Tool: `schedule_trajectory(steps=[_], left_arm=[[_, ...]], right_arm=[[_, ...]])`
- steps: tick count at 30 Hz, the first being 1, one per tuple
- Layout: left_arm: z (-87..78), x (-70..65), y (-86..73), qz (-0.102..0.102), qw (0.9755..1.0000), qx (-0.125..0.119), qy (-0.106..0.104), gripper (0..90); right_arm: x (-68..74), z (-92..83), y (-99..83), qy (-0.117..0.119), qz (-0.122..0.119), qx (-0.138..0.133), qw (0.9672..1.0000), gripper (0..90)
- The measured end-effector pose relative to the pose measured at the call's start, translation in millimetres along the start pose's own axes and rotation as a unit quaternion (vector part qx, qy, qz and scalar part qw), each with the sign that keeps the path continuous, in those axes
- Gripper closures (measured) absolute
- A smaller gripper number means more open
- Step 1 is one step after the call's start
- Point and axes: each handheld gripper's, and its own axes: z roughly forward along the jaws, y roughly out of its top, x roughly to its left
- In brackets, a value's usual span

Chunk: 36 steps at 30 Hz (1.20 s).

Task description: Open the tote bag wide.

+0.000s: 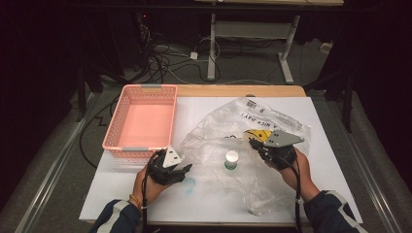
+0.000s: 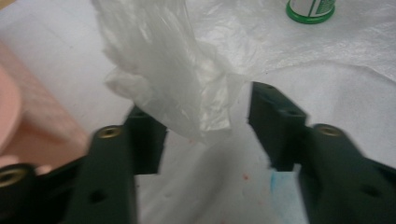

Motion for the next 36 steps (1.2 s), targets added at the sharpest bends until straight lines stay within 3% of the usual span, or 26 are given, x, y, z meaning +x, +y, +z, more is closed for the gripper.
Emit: schedule_trajectory(steps=[2, 4, 5, 6, 8, 9, 12, 16, 17, 22, 24, 26, 30, 31, 33, 35, 36], left_arm=[[2.7, 0.4, 3.8, 0.006, 0.9999, -0.005, -0.010, 56.3], [4.7, -1.1, 8.4, 0.014, 0.9997, -0.011, -0.019, 72.6], [5.2, -2.8, 10.7, 0.020, 0.9995, -0.014, -0.021, 72.6], [5.7, -4.4, 12.6, 0.025, 0.9993, -0.017, -0.023, 78.2], [6.7, -7.3, 15.2, 0.033, 0.9990, -0.020, -0.023, 80.5], [7.2, -8.0, 16.0, 0.034, 0.9988, -0.022, -0.026, 84.7], [8.4, -7.9, 17.4, 0.029, 0.9990, -0.024, -0.025, 86.1], [8.7, -8.4, 17.2, 0.028, 0.9991, -0.022, -0.023, 86.6], [8.3, -8.2, 17.1, 0.027, 0.9992, -0.022, -0.020, 86.6], [8.5, -8.1, 16.5, 0.026, 0.9993, -0.018, -0.021, 86.6], [9.2, -9.0, 16.5, 0.027, 0.9993, -0.016, -0.019, 86.6], [10.3, -9.2, 16.4, 0.028, 0.9994, -0.011, -0.019, 86.6], [11.3, -8.7, 15.8, 0.027, 0.9995, -0.007, -0.016, 86.7], [11.6, -8.7, 15.6, 0.027, 0.9995, -0.006, -0.016, 86.7], [11.7, -8.9, 15.7, 0.028, 0.9995, -0.006, -0.016, 86.6], [12.2, -9.5, 15.7, 0.029, 0.9995, -0.005, -0.014, 86.6], [12.4, -9.7, 15.8, 0.031, 0.9994, -0.003, -0.014, 86.6]], right_arm=[[-0.8, -0.1, -0.3, -0.002, -0.001, 0.001, 1.0000, 85.6], [-3.7, 0.0, -2.0, 0.000, 0.003, 0.001, 1.0000, 73.7], [-3.7, 0.0, -2.0, 0.000, 0.003, 0.001, 1.0000, 73.7], [-6.0, -1.3, -3.4, -0.007, 0.014, -0.001, 0.9999, 65.6], [-7.2, -2.7, -4.0, -0.007, 0.018, -0.002, 0.9998, 63.5], [-7.7, -6.8, -4.9, -0.014, 0.019, -0.007, 0.9997, 57.1], [-8.2, -11.6, -5.0, -0.012, 0.020, -0.012, 0.9997, 54.8], [-6.3, -31.8, -4.4, -0.010, 0.019, -0.028, 0.9994, 38.4], [-6.3, -31.8, -4.4, -0.010, 0.019, -0.028, 0.9994, 38.4], [0.4, -58.6, -9.9, 0.032, 0.023, -0.043, 0.9983, 31.2], [5.7, -64.2, -14.6, 0.059, 0.028, -0.034, 0.9973, 27.1], [15.6, -67.1, -19.4, 0.081, 0.017, -0.012, 0.9965, 24.1], [37.8, -73.6, -31.7, 0.141, -0.009, 0.011, 0.9899, 22.3], [48.5, -75.7, -39.3, 0.168, -0.020, 0.025, 0.9853, 22.3], [53.7, -76.0, -42.8, 0.171, -0.030, 0.034, 0.9842, 22.3], [60.2, -73.4, -51.4, 0.185, -0.038, 0.047, 0.9808, 21.7], [65.1, -64.2, -59.9, 0.188, -0.042, 0.071, 0.9787, 22.1]])
